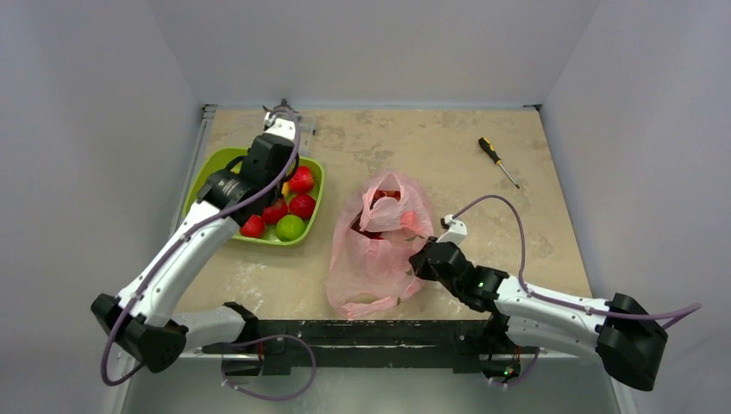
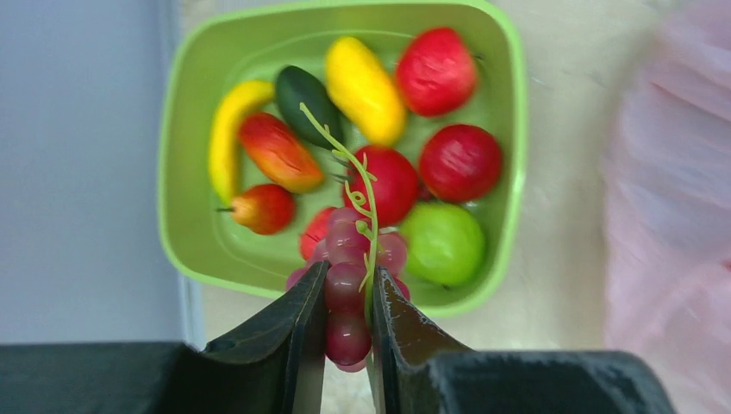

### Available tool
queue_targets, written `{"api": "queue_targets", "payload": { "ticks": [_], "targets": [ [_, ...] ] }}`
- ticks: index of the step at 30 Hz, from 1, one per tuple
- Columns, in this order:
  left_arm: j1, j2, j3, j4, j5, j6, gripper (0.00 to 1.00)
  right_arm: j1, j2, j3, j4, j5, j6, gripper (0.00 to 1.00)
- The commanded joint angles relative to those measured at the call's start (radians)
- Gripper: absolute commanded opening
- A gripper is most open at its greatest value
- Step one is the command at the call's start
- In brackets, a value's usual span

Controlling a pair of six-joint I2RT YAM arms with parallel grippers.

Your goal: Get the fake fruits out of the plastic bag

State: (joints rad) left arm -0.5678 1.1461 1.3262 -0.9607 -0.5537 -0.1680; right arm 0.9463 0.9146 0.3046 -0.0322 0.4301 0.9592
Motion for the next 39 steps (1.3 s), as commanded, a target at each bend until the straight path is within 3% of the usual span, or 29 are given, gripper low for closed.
{"api": "queue_targets", "payload": {
  "ticks": [1, 9, 10, 13, 15, 16, 22, 26, 31, 36, 39],
  "targets": [
    [0.077, 0.137, 0.067, 0.188, -0.185, 0.137, 0.0, 0.0, 0.011, 0.058, 0.0, 0.035, -0.016, 0.0],
    [0.187, 0.347, 0.193, 0.155, -0.213, 0.099, 0.0, 0.0, 0.009, 0.066, -0.01, 0.036, -0.02, 0.0],
    [0.197, 0.357, 0.187, 0.162, -0.204, 0.096, 0.07, 0.001, 0.01, 0.068, -0.016, 0.039, -0.02, 0.0],
    [0.22, 0.367, 0.144, 0.15, -0.181, 0.048, 0.64, 0.0, 0.008, 0.068, -0.022, 0.046, -0.019, 0.0],
    [0.225, 0.349, 0.122, 0.142, -0.174, 0.03, 0.92, 0.0, 0.007, 0.065, -0.018, 0.048, -0.018, 0.0],
    [0.224, 0.333, 0.108, 0.148, -0.182, 0.024, 0.98, 0.0, 0.007, 0.061, -0.01, 0.046, -0.016, 0.0],
    [0.224, 0.213, 0.027, 0.196, -0.102, 0.014, 0.99, 0.0, 0.047, 0.067, 0.018, 0.024, -0.016, 0.0],
    [0.22, 0.179, 0.006, 0.192, 0.108, -0.01, 0.97, 0.0, 0.061, 0.072, 0.026, 0.014, -0.021, 0.0],
    [0.177, 0.166, -0.014, 0.233, 0.515, -0.044, 0.94, 0.001, 0.049, 0.075, 0.025, 0.013, -0.018, 0.0],
    [0.061, 0.112, -0.077, 0.292, 0.632, -0.14, 0.9, 0.001, 0.028, 0.099, -0.02, 0.017, -0.017, 0.0],
    [0.051, 0.014, -0.263, 0.403, 0.708, -0.299, 0.82, 0.0, 0.004, 0.095, -0.025, 0.021, -0.017, 0.0]
  ]
}}
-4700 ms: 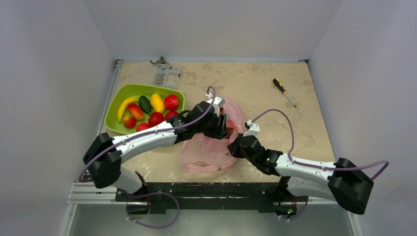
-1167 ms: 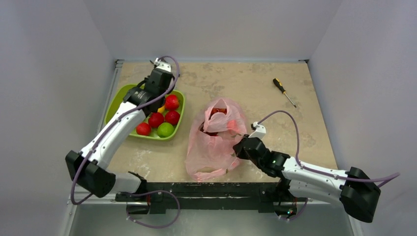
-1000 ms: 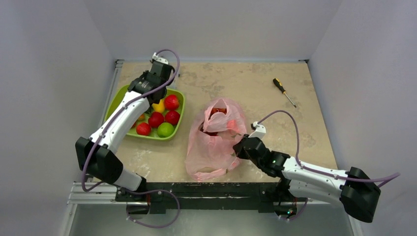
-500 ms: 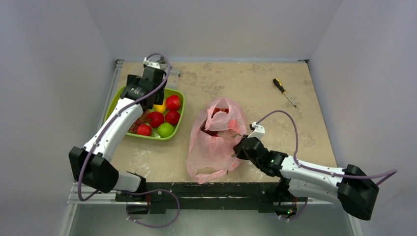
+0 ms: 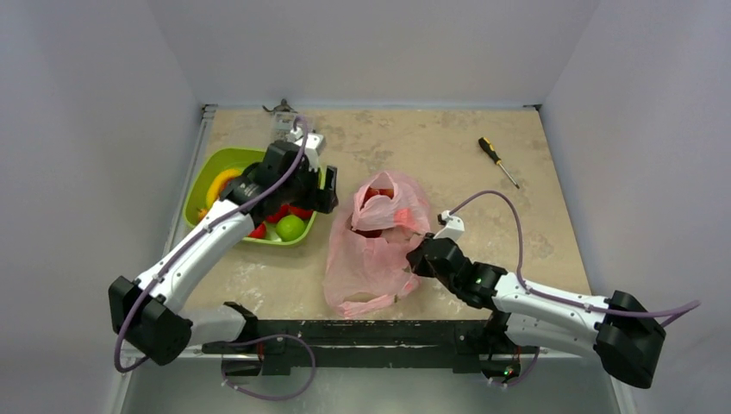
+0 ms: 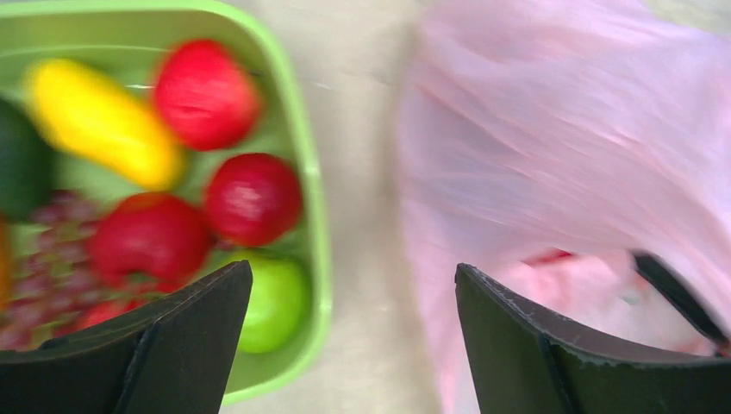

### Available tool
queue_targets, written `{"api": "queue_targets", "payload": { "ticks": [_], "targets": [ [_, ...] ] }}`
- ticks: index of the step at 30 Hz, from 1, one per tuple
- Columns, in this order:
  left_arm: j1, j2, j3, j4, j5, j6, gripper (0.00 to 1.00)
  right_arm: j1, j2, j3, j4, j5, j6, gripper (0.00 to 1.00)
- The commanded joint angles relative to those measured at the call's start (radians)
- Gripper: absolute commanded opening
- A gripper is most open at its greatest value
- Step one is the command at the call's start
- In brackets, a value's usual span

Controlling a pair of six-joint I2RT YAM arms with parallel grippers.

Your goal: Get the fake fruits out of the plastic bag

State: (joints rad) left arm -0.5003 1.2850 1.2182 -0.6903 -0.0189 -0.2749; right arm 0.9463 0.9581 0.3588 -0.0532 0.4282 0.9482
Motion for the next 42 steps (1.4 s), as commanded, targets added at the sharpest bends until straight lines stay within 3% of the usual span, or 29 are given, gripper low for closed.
{"api": "queue_targets", "payload": {
  "ticks": [1, 5, 8, 10, 12, 17, 21, 27, 37, 42],
  "targets": [
    [-0.017, -0.162, -0.222, 0.169, 0.183, -0.245, 0.8, 0.0, -0.045, 0.039, -0.004, 0.025, -0.008, 0.0],
    [-0.034, -0.287, -0.471, 0.45, 0.332, -0.439, 0.72, -0.001, -0.05, 0.044, -0.015, 0.028, -0.024, 0.0],
    [-0.105, -0.327, -0.602, 0.736, 0.434, -0.495, 0.71, 0.0, -0.049, 0.044, -0.017, 0.032, -0.032, 0.0],
    [-0.182, -0.323, -0.663, 0.916, 0.436, -0.499, 0.71, 0.0, -0.049, 0.037, -0.008, 0.03, -0.03, 0.0],
    [-0.255, -0.302, -0.687, 0.991, 0.335, -0.464, 0.7, -0.001, -0.051, 0.026, 0.009, 0.024, -0.025, 0.0],
    [-0.336, -0.186, -0.641, 1.004, 0.09, -0.387, 0.63, 0.0, -0.053, 0.017, 0.021, 0.005, -0.017, 0.0],
    [-0.343, -0.075, -0.561, 1.001, 0.025, -0.335, 0.51, -0.001, -0.068, 0.021, 0.0, 0.012, -0.022, 0.0],
    [-0.345, 0.046, -0.46, 0.938, -0.038, -0.306, 0.43, -0.001, -0.11, 0.019, -0.03, 0.03, -0.025, 0.0],
    [-0.348, 0.212, -0.295, 0.693, -0.174, -0.272, 0.44, -0.001, -0.097, 0.016, -0.013, 0.017, -0.026, 0.0],
    [-0.359, 0.257, -0.248, 0.571, -0.222, -0.263, 0.56, 0.0, -0.053, 0.011, 0.034, -0.047, -0.042, 0.0]
  ]
}}
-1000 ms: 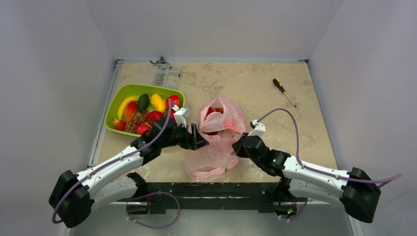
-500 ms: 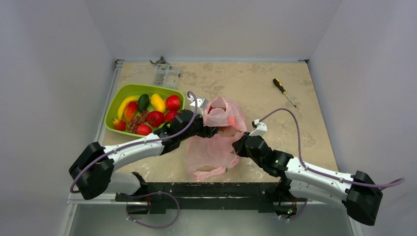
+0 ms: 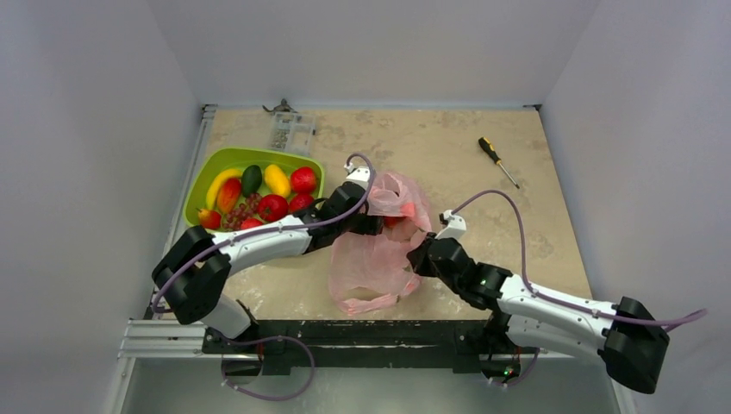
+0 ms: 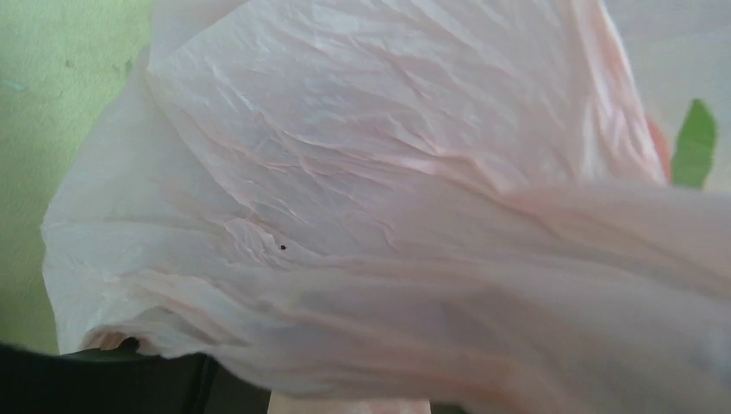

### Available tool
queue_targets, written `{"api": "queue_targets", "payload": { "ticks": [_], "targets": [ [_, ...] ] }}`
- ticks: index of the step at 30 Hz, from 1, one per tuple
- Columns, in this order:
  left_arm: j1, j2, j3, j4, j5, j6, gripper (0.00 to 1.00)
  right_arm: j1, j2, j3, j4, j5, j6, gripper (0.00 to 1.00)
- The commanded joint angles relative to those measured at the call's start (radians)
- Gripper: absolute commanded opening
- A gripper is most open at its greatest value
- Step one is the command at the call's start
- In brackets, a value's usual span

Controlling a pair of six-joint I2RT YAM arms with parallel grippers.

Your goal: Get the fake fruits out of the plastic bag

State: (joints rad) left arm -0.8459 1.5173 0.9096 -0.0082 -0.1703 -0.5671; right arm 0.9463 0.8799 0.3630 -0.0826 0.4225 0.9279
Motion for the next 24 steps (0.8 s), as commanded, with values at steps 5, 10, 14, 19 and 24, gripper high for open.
{"api": "queue_targets", "payload": {
  "ticks": [5, 10, 14, 19, 24],
  "targets": [
    [-0.033, 0.053, 0.088, -0.188, -0.117, 0.035, 0.7, -0.001, 0.069, -0.022, 0.153, -0.123, -0.055, 0.0],
    [-0.042, 0.095, 0.11, -0.217, -0.128, 0.023, 0.8, 0.0, 0.123, -0.023, 0.178, -0.146, -0.071, 0.0],
    [-0.042, 0.143, 0.145, -0.241, -0.138, 0.024, 0.83, 0.0, 0.146, -0.016, 0.185, -0.152, -0.078, 0.0],
    [-0.043, 0.182, 0.194, -0.246, -0.144, 0.052, 0.84, -0.001, 0.147, -0.015, 0.187, -0.157, -0.08, 0.0],
    [-0.041, 0.22, 0.233, -0.243, -0.143, 0.078, 0.81, 0.0, 0.143, -0.014, 0.184, -0.162, -0.081, 0.0]
  ]
}}
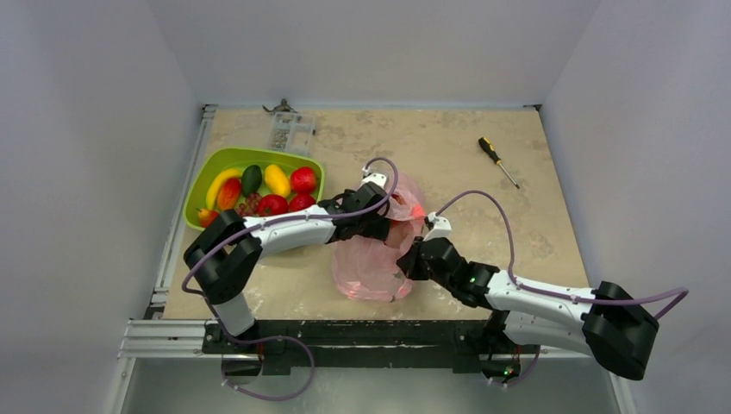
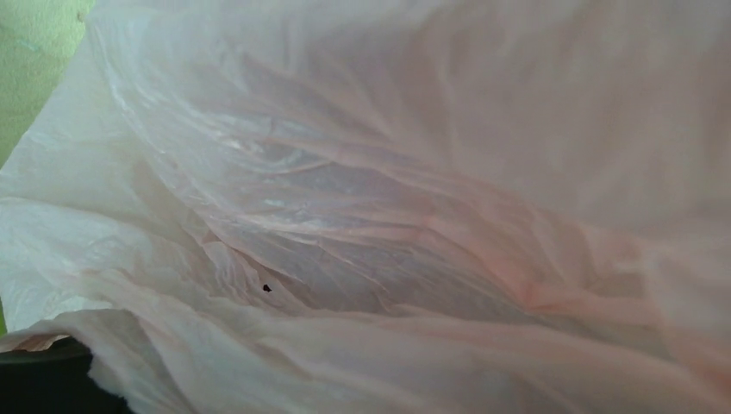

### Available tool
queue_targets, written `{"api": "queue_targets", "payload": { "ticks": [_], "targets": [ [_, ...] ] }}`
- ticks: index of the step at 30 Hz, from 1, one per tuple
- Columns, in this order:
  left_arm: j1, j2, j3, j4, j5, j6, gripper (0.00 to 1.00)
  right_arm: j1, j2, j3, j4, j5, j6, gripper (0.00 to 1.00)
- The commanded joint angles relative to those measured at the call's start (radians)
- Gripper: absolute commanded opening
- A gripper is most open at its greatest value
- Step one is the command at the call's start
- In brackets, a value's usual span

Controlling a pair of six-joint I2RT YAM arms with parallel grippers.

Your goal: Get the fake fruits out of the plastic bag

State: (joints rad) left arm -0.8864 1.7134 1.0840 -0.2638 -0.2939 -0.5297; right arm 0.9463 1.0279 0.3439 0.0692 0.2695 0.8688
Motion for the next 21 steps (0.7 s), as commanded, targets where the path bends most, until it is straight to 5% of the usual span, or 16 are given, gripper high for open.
{"api": "queue_targets", "payload": {
  "ticks": [1, 9, 21],
  "targets": [
    [-0.001, 0.03, 0.067, 0.01, -0.018, 0.044, 0.79, -0.001, -0.005, 0.004, 0.032, -0.011, -0.022, 0.0],
    [0.0, 0.039, 0.091, -0.003, 0.031, 0.067, 0.41, -0.001, -0.015, 0.003, 0.024, -0.019, -0.022, 0.0],
    [0.0, -0.133, 0.008, 0.023, 0.197, 0.039, 0.17, -0.001, 0.02, 0.016, 0.049, -0.022, -0.031, 0.0]
  ]
}}
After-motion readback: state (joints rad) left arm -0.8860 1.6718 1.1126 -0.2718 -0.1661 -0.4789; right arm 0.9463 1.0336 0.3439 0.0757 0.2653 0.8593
